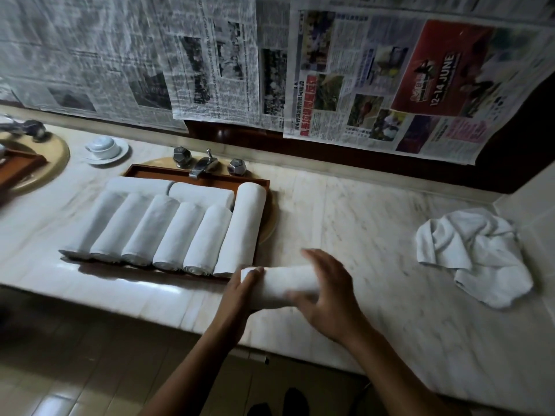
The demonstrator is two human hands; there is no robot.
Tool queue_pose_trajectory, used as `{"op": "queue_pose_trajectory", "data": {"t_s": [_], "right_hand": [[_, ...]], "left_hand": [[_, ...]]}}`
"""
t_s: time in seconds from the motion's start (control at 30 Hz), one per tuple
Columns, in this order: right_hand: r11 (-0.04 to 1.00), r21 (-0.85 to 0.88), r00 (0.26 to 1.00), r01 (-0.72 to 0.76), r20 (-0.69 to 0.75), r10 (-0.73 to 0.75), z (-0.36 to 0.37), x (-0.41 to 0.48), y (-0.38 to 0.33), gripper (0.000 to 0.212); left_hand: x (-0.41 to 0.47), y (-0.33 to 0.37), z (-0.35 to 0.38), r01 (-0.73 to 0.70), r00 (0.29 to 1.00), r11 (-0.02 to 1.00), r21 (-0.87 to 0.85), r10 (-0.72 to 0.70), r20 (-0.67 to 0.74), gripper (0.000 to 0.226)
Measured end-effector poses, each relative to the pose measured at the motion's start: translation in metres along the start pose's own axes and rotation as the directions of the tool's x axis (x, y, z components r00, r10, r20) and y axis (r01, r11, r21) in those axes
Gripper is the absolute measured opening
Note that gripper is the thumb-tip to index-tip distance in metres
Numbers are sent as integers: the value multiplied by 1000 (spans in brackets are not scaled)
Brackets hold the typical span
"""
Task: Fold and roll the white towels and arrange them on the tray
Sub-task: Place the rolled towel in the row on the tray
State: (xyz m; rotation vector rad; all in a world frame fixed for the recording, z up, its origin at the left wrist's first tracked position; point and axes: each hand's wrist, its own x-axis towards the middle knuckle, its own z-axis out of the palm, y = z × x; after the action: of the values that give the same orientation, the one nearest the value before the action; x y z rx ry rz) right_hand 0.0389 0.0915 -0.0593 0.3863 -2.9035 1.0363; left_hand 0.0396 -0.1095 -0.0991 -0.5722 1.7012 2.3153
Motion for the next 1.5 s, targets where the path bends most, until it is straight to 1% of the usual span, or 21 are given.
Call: {"op": "queue_pose_trajectory", "data": {"t_s": [0.03, 0.07, 0.1, 0.13, 0.2, 0.23, 0.27, 0.33, 0.4, 0.5, 0.6, 0.63, 0.73, 0.77, 0.9, 1.03, 1.13, 1.17, 1.33, 1.43, 1.5], "right_hand": [[979, 162, 990, -122, -55, 133, -7, -1, -1, 89], [905, 325, 956, -273, -17, 294, -14, -1, -2, 95], [788, 446, 899, -424, 101, 426, -20, 0, -2, 100], [661, 510, 831, -550, 256, 494, -23, 1, -2, 102], [440, 568, 718, -695, 512, 471, -24, 1, -2, 97], [365, 601, 701, -712, 569, 431, -23, 2, -3, 92], [306, 641, 706, -704, 588, 395, -23, 5, -4, 84], [244, 712, 745, -658, 567, 352, -25, 15, -8, 70], [263, 746, 784, -612, 530, 323, -27, 26, -13, 71], [349, 754, 826, -557, 461, 324, -21, 37, -14, 79], [335, 805, 867, -489, 406, 290, -16, 43, -19, 83], [360, 811, 884, -461, 383, 269, -14, 44, -20, 82], [566, 736, 927, -372, 325, 188, -3, 46, -28, 73], [603, 719, 936, -346, 308, 171, 1, 46, -31, 70], [659, 697, 958, -282, 236, 160, 17, 55, -55, 60], [642, 708, 955, -295, 203, 216, 41, 70, -94, 54], [585, 750, 944, -308, 166, 285, 66, 81, -125, 27], [572, 763, 943, -301, 147, 300, 76, 85, -137, 25], [426, 829, 905, -363, 205, 371, 122, 103, -199, 28], [449, 806, 907, -385, 240, 347, 140, 116, -222, 31], [460, 778, 899, -429, 318, 301, 140, 121, -224, 34]], "left_hand": [[-1, 8, -1, -17, 1000, 999, -31, 17, -26, 44], [-2, 15, -2, -29, 999, 997, -70, 26, -48, 40], [-4, 22, -3, -40, 998, 994, -105, 35, -51, 37], [-6, 28, -3, -52, 998, 991, -126, 47, -41, 37], [-11, 38, -2, -77, 997, 987, -144, 74, -25, 40], [-14, 41, 1, -85, 996, 986, -141, 82, -22, 42], [-15, 42, 2, -89, 996, 987, -132, 85, -33, 43], [-17, 43, 4, -93, 995, 986, -140, 87, -50, 42], [-17, 42, 2, -114, 993, 983, -143, 107, -52, 43], [-18, 42, -3, -162, 986, 982, -97, 158, -53, 46], [-20, 46, -9, -177, 982, 979, -102, 170, -79, 45], [-21, 46, -10, -176, 982, 978, -108, 167, -85, 45], [-23, 46, -19, -191, 970, 970, -152, 163, -179, 43], [-23, 47, -22, -199, 963, 966, -166, 161, -214, 42], [-24, 61, -39, -244, 935, 948, -204, 174, -309, 20], [-24, 77, -73, -328, 899, 927, -183, 247, -361, 20], [-23, 91, -106, -380, 875, 909, -173, 293, -384, 16], [-21, 96, -120, -395, 870, 904, -166, 309, -385, 15], [-11, 128, -191, -384, 878, 919, -91, 333, -343, 29], [-3, 149, -231, -355, 892, 935, -23, 331, -308, 31], [2, 157, -246, -352, 890, 936, 24, 342, -300, 32]]}}
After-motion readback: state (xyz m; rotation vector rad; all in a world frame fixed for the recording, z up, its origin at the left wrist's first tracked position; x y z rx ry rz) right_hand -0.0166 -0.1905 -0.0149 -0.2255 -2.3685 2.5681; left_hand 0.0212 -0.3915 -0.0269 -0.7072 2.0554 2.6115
